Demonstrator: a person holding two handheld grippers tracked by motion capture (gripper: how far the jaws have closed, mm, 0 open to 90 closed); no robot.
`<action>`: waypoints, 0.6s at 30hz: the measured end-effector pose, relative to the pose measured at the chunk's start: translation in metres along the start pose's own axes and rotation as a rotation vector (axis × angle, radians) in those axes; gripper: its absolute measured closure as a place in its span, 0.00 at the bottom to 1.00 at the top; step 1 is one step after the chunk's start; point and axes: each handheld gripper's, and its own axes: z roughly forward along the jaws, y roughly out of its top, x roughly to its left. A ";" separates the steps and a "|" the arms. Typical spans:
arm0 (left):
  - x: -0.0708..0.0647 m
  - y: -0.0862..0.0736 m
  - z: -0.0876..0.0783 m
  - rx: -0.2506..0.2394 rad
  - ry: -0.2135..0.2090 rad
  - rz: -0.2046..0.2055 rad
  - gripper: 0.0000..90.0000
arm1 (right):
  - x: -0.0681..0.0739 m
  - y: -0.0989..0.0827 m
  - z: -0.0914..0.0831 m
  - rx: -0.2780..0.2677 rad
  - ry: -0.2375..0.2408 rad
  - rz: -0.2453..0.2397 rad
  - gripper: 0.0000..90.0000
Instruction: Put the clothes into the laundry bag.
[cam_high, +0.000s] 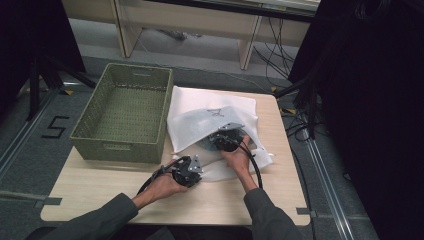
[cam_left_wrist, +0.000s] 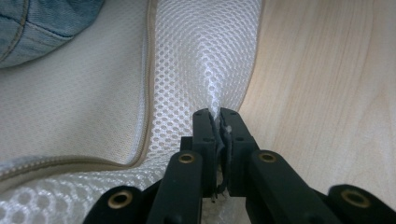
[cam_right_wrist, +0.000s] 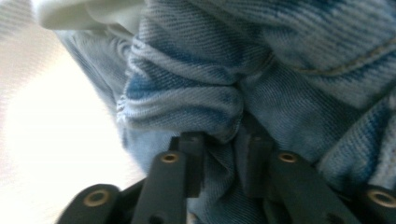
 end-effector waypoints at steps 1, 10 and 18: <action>0.000 0.000 0.000 -0.006 -0.005 -0.005 0.94 | 0.002 0.000 -0.003 0.008 0.026 0.019 0.72; 0.001 0.000 0.001 -0.008 -0.002 -0.018 0.90 | 0.010 -0.009 -0.050 -0.027 0.110 -0.012 0.60; -0.004 0.017 0.009 -0.120 -0.003 -0.060 0.69 | -0.002 -0.022 -0.066 0.000 0.100 0.031 0.62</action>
